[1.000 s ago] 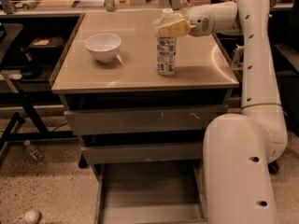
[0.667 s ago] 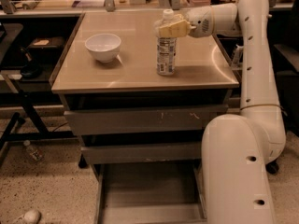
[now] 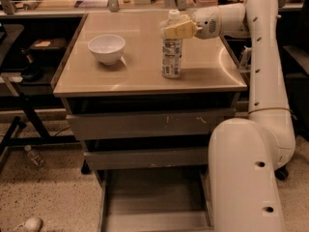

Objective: Pick blue plastic bottle from bottom drawer and place on counter

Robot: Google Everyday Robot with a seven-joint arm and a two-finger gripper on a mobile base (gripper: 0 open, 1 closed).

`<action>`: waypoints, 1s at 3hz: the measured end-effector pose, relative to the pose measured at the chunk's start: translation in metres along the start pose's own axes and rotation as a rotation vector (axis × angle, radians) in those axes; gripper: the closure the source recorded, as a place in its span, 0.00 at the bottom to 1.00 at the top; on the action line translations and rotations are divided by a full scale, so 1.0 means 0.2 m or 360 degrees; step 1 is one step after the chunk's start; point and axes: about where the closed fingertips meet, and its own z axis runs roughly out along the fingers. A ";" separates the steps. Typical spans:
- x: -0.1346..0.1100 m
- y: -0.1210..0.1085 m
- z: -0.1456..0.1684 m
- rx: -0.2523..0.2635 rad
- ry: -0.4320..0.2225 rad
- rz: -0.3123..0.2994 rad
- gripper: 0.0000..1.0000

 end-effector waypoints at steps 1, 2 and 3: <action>0.00 0.00 0.00 0.0000 0.0000 0.0000 0.36; 0.00 0.00 0.00 0.0000 0.0000 0.0000 0.11; 0.00 0.00 0.00 0.0000 0.0000 0.0000 0.00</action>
Offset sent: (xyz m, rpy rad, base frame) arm 0.0000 0.0000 0.0000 0.0000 0.0000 0.0000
